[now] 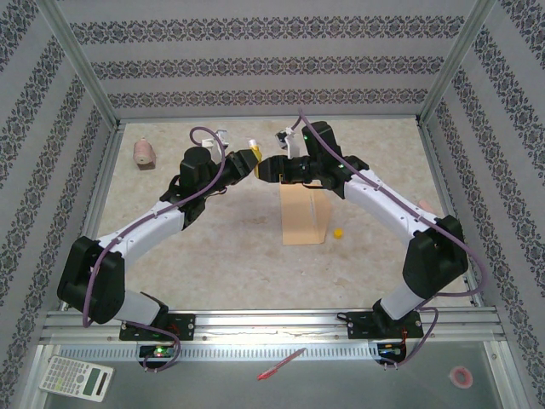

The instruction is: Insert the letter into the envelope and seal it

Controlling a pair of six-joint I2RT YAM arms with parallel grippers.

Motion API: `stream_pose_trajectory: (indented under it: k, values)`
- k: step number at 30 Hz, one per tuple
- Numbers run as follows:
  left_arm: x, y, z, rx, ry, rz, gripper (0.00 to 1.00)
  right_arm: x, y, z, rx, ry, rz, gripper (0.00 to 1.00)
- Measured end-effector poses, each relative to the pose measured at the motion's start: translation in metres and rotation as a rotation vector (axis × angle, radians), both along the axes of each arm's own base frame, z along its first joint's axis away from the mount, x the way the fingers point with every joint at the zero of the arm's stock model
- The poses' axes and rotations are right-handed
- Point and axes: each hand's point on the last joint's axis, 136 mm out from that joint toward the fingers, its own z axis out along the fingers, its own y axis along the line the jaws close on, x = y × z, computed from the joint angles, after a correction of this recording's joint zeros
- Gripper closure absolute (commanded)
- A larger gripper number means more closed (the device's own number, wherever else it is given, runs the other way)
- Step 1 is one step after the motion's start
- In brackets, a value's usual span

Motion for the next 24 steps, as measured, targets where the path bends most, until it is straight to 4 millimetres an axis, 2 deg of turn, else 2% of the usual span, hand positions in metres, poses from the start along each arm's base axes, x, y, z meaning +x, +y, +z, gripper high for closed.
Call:
stream_pose_trajectory:
  k: [16, 24]
  values:
    - [0.0, -0.001, 0.007, -0.031, -0.011, -0.003, 1.0, 0.002, 0.005, 0.005, 0.038, -0.003, 0.01, 0.75]
    - [0.0, -0.001, 0.012, -0.051, -0.047, -0.008, 1.0, 0.0, 0.007, 0.01, 0.094, 0.003, 0.039, 0.8]
